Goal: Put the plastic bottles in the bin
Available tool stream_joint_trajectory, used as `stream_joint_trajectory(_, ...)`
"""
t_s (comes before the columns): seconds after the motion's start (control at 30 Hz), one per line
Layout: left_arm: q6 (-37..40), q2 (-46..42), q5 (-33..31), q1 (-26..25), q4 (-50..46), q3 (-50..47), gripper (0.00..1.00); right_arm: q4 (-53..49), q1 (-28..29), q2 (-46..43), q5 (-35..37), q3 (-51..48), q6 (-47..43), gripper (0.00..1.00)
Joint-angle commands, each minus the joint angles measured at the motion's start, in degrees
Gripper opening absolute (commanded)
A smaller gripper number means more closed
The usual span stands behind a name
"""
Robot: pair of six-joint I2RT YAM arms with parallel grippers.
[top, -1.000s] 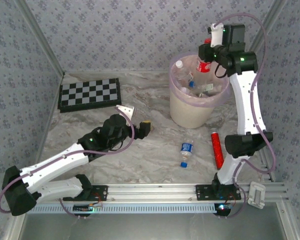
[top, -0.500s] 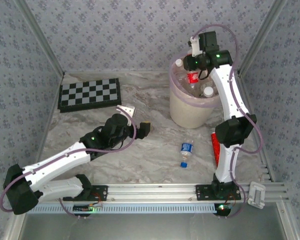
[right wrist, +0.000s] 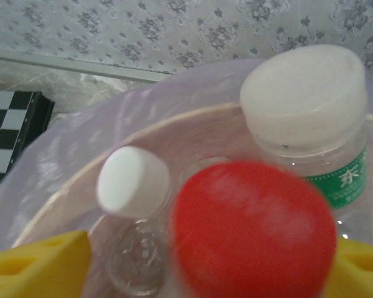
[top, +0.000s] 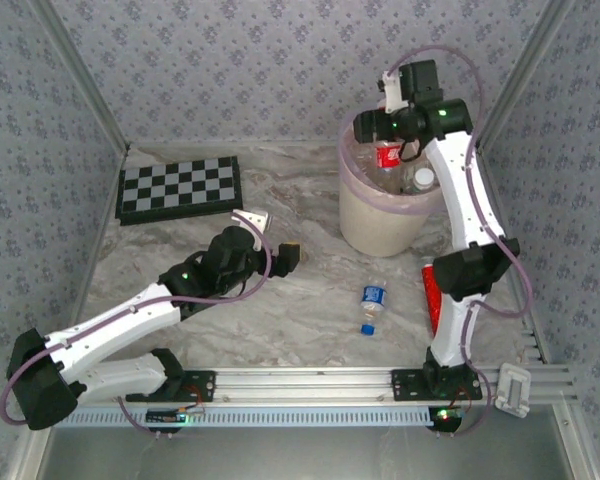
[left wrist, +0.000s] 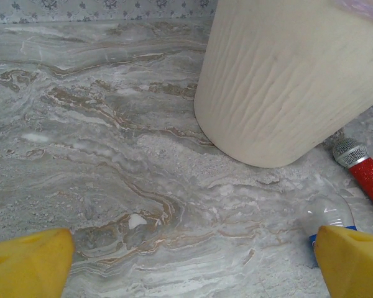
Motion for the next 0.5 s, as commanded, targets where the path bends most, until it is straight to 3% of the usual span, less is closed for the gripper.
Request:
stream_joint_trajectory(0.0, -0.7, -0.9, 0.9, 0.4, 0.2, -0.6, 0.99, -1.8, -1.3, -7.8, 0.0, 0.9, 0.4, 0.90)
stream_joint_trajectory(0.2, -0.9, -0.7, 1.6, 0.5, 0.9, -0.9, 0.99, 2.2, -3.1, -10.0, -1.3, -2.4, 2.0, 0.82)
stream_joint_trajectory(0.33, -1.6, -0.5, 2.2, 0.5, 0.9, -0.9, 0.99, 2.5, -2.8, -5.7, -2.3, 0.8, 2.6, 0.65)
stream_joint_trajectory(0.47, -2.7, -1.6, 2.1, 0.5, 1.0, -2.1, 0.99, 5.5, -2.5, -4.0, -2.7, -3.6, 3.1, 0.49)
